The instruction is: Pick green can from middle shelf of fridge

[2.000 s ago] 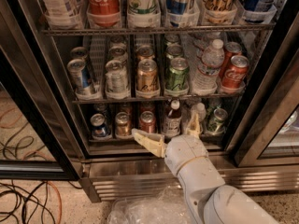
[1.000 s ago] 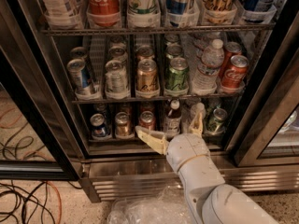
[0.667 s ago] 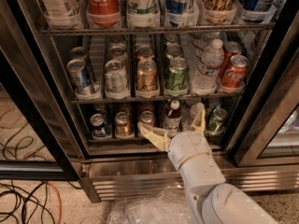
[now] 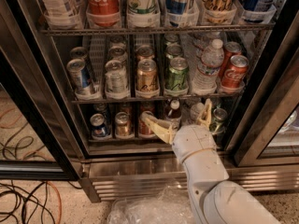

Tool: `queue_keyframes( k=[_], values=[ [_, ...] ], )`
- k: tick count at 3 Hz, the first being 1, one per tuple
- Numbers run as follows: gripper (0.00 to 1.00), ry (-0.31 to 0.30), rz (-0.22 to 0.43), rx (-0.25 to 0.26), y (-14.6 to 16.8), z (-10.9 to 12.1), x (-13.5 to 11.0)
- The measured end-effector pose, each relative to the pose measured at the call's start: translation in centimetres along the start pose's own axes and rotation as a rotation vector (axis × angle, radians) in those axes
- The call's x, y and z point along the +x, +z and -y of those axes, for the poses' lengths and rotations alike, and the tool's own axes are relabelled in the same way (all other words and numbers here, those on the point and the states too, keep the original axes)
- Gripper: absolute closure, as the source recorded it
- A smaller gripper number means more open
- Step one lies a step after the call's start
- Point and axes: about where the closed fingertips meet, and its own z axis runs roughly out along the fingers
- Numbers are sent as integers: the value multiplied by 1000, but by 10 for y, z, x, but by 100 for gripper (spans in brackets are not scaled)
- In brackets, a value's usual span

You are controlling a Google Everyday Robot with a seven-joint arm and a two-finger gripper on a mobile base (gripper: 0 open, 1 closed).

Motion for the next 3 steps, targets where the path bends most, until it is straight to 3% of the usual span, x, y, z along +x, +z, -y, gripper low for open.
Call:
queue_keyframes(
  k=[3],
  values=[
    [0, 47, 16, 10, 41, 6, 7]
  ],
)
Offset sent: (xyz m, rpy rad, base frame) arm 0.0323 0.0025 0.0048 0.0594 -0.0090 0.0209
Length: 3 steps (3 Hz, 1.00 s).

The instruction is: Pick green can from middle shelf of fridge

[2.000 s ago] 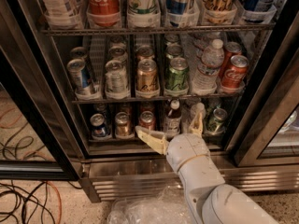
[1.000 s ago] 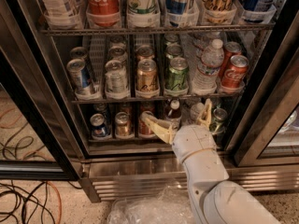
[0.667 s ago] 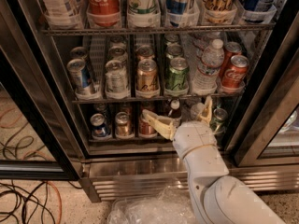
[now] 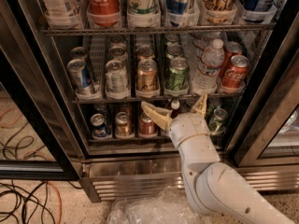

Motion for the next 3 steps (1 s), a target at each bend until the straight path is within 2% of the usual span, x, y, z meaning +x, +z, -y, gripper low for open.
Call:
queue_keyframes(
  k=[1, 3],
  values=[
    [0, -1, 0, 3, 0, 0, 0],
    [0, -1, 18, 85, 12, 13, 13]
  ],
)
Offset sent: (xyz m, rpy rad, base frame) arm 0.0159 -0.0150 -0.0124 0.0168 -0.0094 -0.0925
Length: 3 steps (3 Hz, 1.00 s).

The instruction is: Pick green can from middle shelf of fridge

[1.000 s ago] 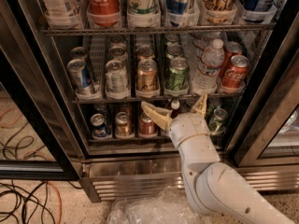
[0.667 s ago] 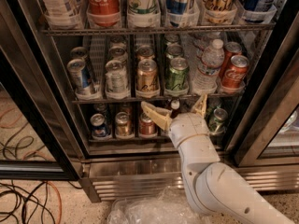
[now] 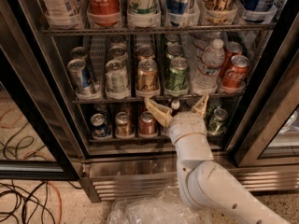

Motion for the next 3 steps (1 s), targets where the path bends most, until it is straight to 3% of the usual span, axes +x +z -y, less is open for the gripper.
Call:
queue_keyframes(
  k=[1, 2, 3],
  values=[
    [0, -37, 11, 39, 15, 3, 10],
    [2, -37, 11, 39, 15, 3, 10],
    [19, -37, 11, 39, 15, 3, 10]
  ],
)
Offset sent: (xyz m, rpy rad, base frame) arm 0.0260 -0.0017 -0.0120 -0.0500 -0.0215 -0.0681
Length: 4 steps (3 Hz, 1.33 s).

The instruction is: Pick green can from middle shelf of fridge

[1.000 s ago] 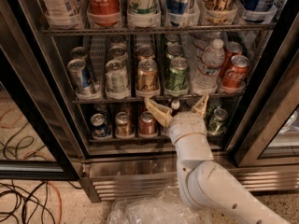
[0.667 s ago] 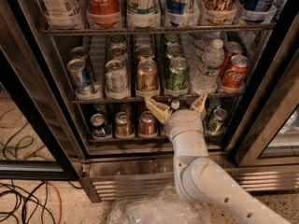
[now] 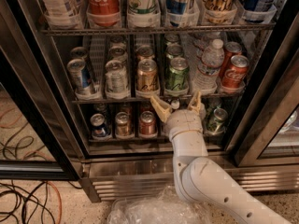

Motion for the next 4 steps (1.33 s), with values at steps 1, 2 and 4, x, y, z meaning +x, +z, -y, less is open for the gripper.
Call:
queue_keyframes(
  k=[1, 2, 4],
  values=[
    [46, 0, 0, 0, 0, 0, 0],
    [40, 0, 0, 0, 0, 0, 0],
    [36, -3, 22, 6, 28, 1, -9]
  ],
)
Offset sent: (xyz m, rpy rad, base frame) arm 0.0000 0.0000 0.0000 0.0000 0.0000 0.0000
